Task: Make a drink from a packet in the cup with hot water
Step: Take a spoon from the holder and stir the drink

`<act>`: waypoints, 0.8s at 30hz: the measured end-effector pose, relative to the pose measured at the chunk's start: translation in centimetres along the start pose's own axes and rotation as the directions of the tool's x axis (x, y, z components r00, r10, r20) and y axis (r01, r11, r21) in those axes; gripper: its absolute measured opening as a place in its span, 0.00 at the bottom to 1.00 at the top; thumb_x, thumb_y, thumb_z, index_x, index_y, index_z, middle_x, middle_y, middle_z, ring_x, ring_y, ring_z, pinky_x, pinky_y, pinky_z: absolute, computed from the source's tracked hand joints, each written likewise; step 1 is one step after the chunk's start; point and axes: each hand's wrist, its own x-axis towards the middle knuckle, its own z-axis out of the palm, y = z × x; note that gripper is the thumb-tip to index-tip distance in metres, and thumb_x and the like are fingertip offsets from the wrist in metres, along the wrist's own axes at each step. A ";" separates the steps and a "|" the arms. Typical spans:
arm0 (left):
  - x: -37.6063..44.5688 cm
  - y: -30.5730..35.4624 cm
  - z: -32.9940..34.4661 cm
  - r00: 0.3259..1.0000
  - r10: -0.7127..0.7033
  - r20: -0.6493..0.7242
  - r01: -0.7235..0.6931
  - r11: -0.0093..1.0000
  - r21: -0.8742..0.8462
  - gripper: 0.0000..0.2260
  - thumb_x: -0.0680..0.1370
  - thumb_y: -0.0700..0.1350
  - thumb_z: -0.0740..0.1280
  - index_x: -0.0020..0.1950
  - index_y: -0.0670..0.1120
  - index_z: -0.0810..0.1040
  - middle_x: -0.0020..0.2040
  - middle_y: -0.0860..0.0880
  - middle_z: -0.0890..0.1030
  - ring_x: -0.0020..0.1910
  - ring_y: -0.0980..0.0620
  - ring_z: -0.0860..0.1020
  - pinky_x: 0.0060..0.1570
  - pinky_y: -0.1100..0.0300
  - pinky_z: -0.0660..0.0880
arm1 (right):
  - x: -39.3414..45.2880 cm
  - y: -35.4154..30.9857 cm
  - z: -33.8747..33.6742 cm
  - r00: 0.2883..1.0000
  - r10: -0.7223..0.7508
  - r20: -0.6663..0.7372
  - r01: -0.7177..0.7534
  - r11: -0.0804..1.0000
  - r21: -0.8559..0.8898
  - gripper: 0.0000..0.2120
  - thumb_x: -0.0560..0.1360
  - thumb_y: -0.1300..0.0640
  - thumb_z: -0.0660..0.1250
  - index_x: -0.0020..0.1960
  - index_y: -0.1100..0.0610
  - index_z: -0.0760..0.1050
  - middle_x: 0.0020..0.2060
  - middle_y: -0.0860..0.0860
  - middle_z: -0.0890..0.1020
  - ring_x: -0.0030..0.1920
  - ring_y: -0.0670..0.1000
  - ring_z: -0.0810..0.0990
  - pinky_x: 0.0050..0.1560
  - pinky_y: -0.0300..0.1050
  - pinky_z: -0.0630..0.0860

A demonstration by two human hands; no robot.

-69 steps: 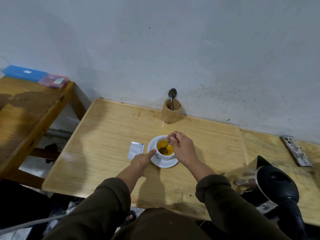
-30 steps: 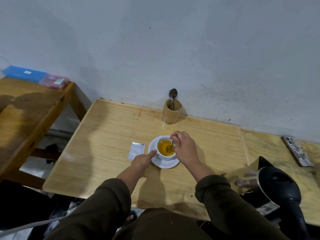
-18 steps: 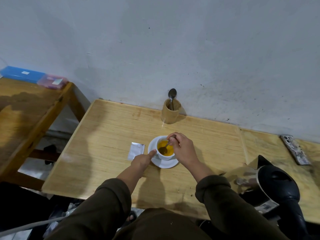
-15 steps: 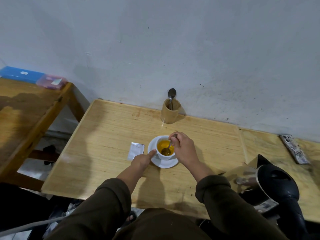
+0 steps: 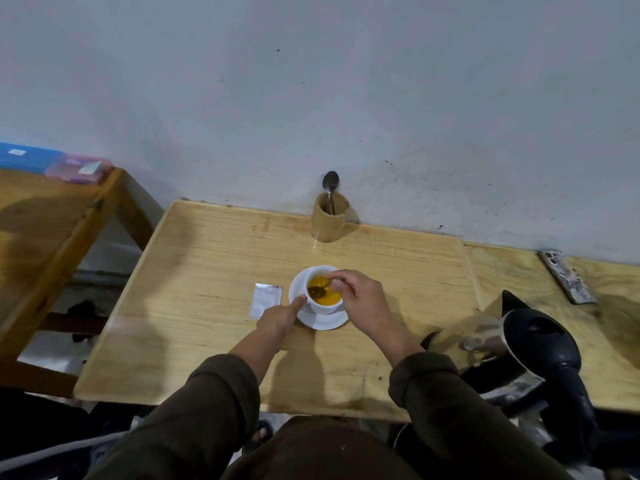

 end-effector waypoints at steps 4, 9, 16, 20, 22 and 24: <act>-0.2 -0.1 -0.1 1.000 0.016 0.012 -0.016 1.000 0.001 0.36 0.73 0.63 0.66 0.71 0.39 0.69 0.69 0.41 0.74 0.68 0.42 0.72 0.70 0.47 0.67 | -1.3 -0.4 -0.4 0.999 0.019 0.035 -0.020 0.999 0.036 0.09 0.77 0.61 0.64 0.52 0.55 0.82 0.48 0.50 0.81 0.45 0.41 0.77 0.44 0.21 0.68; -0.6 0.2 -0.3 0.999 0.014 0.035 -0.015 1.000 0.009 0.36 0.73 0.64 0.65 0.71 0.39 0.69 0.70 0.40 0.73 0.68 0.40 0.72 0.70 0.46 0.67 | -3.2 0.0 -0.8 0.997 0.080 -0.001 -0.079 0.995 0.066 0.08 0.77 0.59 0.64 0.52 0.55 0.81 0.44 0.49 0.77 0.42 0.47 0.79 0.46 0.31 0.72; -1.2 -0.1 -0.3 0.997 0.048 0.063 -0.049 0.999 0.010 0.37 0.73 0.65 0.64 0.71 0.38 0.69 0.69 0.39 0.73 0.68 0.40 0.72 0.70 0.46 0.68 | -6.9 0.9 -0.5 0.979 0.188 -0.074 -0.174 0.971 0.165 0.09 0.74 0.52 0.69 0.47 0.58 0.83 0.37 0.53 0.84 0.42 0.55 0.84 0.46 0.51 0.80; -1.6 -0.1 -0.3 0.996 0.080 0.051 -0.084 0.992 0.091 0.38 0.75 0.66 0.60 0.72 0.36 0.67 0.71 0.38 0.72 0.69 0.39 0.71 0.71 0.46 0.67 | -8.9 1.3 -0.1 0.938 0.347 -0.020 -0.327 0.900 0.289 0.13 0.75 0.52 0.66 0.47 0.60 0.83 0.38 0.57 0.85 0.39 0.52 0.83 0.42 0.47 0.77; -2.0 -0.1 -0.2 0.992 0.115 0.046 -0.122 0.976 0.181 0.36 0.77 0.65 0.57 0.70 0.36 0.69 0.70 0.37 0.72 0.68 0.37 0.71 0.70 0.47 0.68 | -9.6 1.5 0.2 0.913 0.408 0.024 -0.400 0.879 0.261 0.10 0.76 0.56 0.65 0.50 0.58 0.82 0.39 0.52 0.84 0.38 0.48 0.81 0.41 0.39 0.76; -2.5 -0.2 -0.3 0.984 0.168 0.056 -0.177 0.943 0.282 0.32 0.78 0.63 0.55 0.67 0.38 0.73 0.66 0.37 0.75 0.65 0.37 0.74 0.67 0.46 0.71 | -10.2 1.6 0.5 0.892 0.448 0.063 -0.447 0.855 0.263 0.08 0.76 0.60 0.64 0.51 0.57 0.81 0.41 0.53 0.84 0.37 0.48 0.79 0.41 0.37 0.76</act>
